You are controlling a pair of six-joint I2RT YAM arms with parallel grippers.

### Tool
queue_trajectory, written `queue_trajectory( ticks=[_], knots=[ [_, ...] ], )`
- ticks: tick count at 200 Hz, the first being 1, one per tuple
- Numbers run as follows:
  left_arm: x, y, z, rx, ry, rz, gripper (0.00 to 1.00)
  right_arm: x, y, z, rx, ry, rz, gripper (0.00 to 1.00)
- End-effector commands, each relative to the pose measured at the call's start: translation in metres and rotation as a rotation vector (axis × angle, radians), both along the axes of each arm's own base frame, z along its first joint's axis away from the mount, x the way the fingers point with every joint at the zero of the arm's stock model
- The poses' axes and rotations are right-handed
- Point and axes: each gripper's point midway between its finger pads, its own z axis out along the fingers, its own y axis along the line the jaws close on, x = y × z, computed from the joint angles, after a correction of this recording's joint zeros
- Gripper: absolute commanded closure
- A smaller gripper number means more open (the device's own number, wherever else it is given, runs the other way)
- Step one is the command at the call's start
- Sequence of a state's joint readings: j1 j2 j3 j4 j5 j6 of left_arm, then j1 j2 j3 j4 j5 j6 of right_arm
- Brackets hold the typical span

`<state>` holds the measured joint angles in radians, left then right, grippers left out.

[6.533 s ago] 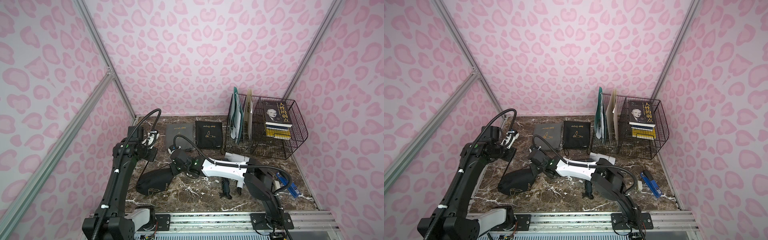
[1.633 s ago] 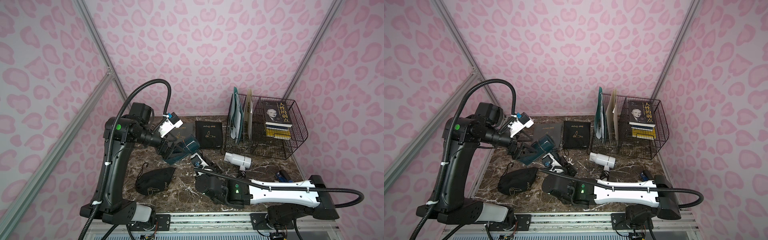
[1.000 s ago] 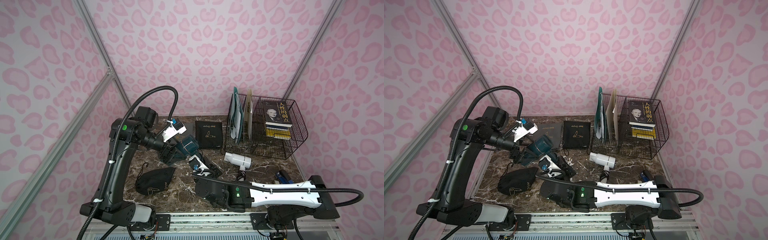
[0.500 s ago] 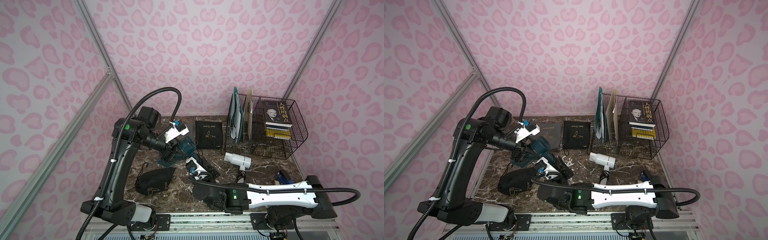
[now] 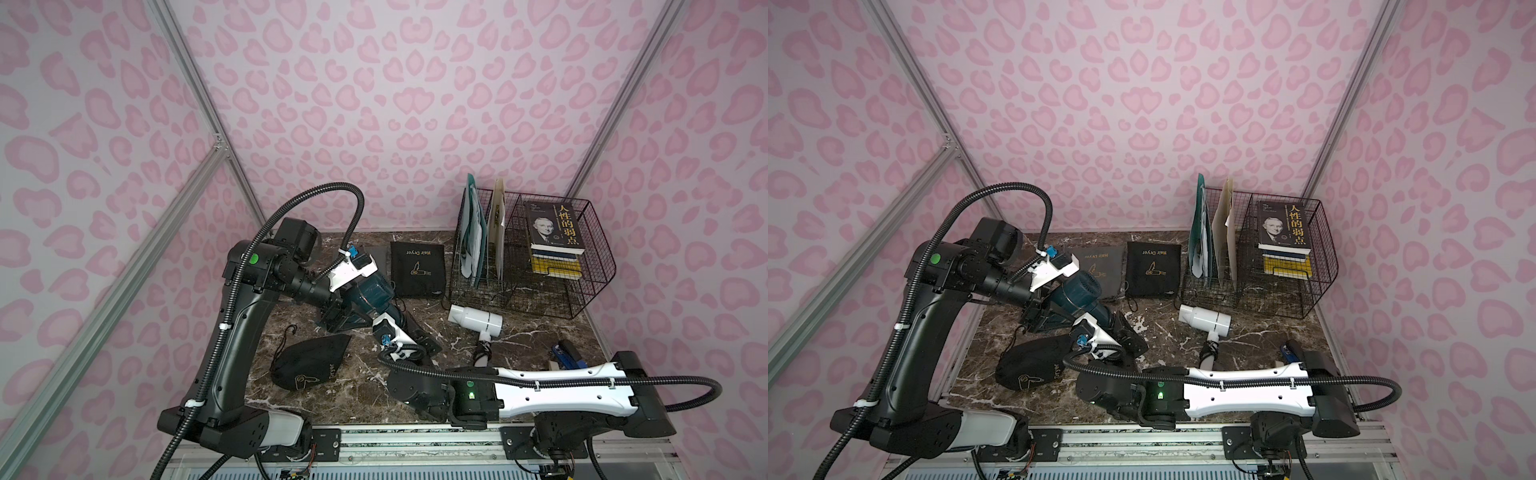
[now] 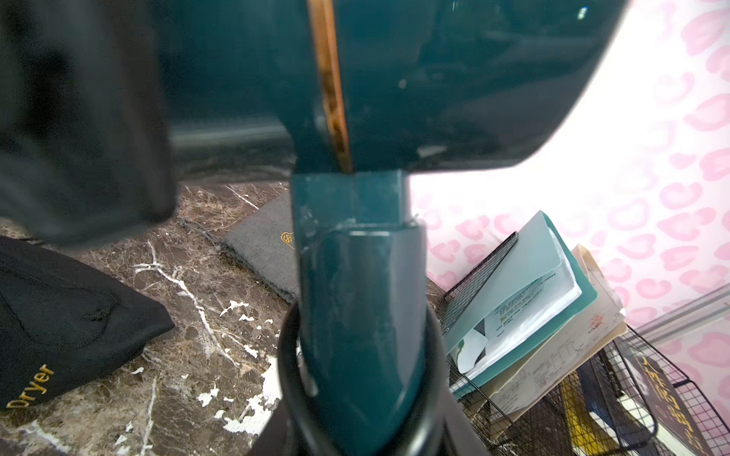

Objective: Pack away hair dryers
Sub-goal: Pick up the hair dryer from the center of the board.

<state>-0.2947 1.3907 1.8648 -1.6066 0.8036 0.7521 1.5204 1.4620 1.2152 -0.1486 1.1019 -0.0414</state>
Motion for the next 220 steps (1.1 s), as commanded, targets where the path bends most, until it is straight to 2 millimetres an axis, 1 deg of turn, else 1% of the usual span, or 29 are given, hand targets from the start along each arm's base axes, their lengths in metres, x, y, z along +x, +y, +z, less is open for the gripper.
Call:
queue_trajectory(
  ticks=[1,20,38,46,55,61,63,66,75,80,82,93,108,114,130,145,151,157,169,176,178,182,204,220],
  knots=[
    [-0.04,0.009,-0.008,0.045,0.216,-0.011,0.2,0.002,0.0,0.009,0.053,-0.016,-0.026,1.0],
    [-0.04,0.008,-0.008,0.046,0.22,-0.017,0.25,0.001,0.003,0.01,0.053,-0.018,-0.021,1.0],
    [-0.039,0.007,-0.009,0.048,0.23,-0.016,0.34,0.0,0.004,0.011,0.056,-0.02,-0.018,1.0],
    [-0.04,0.007,-0.009,0.048,0.228,-0.019,0.4,0.0,0.006,0.011,0.056,-0.018,-0.012,1.0],
    [-0.041,0.007,-0.009,0.048,0.228,-0.018,0.52,0.0,0.007,0.01,0.054,-0.017,-0.01,1.0],
    [-0.041,0.008,-0.009,0.049,0.226,-0.017,0.63,0.0,0.008,0.01,0.051,-0.017,-0.009,1.0],
    [-0.041,0.008,-0.009,0.05,0.226,-0.018,0.68,0.0,0.008,0.01,0.048,-0.017,-0.01,1.0],
    [-0.041,0.008,-0.009,0.052,0.224,-0.017,0.74,-0.001,0.009,0.01,0.051,-0.016,-0.007,1.0],
    [-0.04,0.009,-0.01,0.056,0.222,-0.014,0.88,-0.001,0.008,0.011,0.054,-0.013,-0.01,1.0],
    [-0.04,0.009,-0.01,0.059,0.219,-0.013,0.95,-0.001,0.009,0.01,0.056,-0.006,-0.005,0.97],
    [-0.04,0.009,-0.01,0.061,0.217,-0.013,0.97,-0.001,0.009,0.01,0.057,-0.004,-0.002,0.95],
    [-0.04,0.011,-0.01,0.071,0.207,-0.01,0.98,-0.002,0.009,0.009,0.056,0.007,0.011,0.77],
    [-0.038,0.012,-0.008,0.079,0.187,-0.006,0.98,-0.003,0.01,0.006,0.05,0.036,0.034,0.63],
    [-0.038,0.012,-0.006,0.079,0.178,-0.004,0.98,-0.002,0.01,0.005,0.053,0.055,0.043,0.58],
    [-0.035,0.012,-0.003,0.083,0.162,0.0,0.98,-0.004,0.014,0.003,0.065,0.128,0.102,0.53],
    [-0.032,0.012,-0.001,0.085,0.153,0.007,0.98,-0.008,0.016,0.003,0.081,0.176,0.157,0.51],
    [-0.03,0.012,0.001,0.084,0.147,0.01,0.98,-0.011,0.017,0.003,0.083,0.197,0.185,0.5],
    [-0.03,0.012,0.001,0.084,0.147,0.011,0.98,-0.015,0.017,0.004,0.087,0.225,0.212,0.47],
    [-0.029,0.012,0.002,0.085,0.142,0.008,0.98,-0.021,0.017,0.005,0.089,0.281,0.256,0.47],
    [-0.029,0.012,0.002,0.082,0.138,0.006,0.98,-0.025,0.016,-0.001,0.072,0.323,0.284,0.47],
    [-0.029,0.012,0.003,0.081,0.138,0.006,0.98,-0.026,0.017,0.008,0.091,0.328,0.293,0.47],
    [-0.029,0.011,0.003,0.078,0.139,0.007,0.98,-0.027,0.016,0.012,0.099,0.341,0.304,0.47],
    [-0.034,0.009,0.007,0.051,0.143,-0.002,0.98,-0.036,0.009,0.014,0.104,0.451,0.389,0.47],
    [-0.038,0.008,0.008,0.033,0.147,-0.013,0.98,-0.042,0.003,0.022,0.151,0.54,0.483,0.48]
  ],
)
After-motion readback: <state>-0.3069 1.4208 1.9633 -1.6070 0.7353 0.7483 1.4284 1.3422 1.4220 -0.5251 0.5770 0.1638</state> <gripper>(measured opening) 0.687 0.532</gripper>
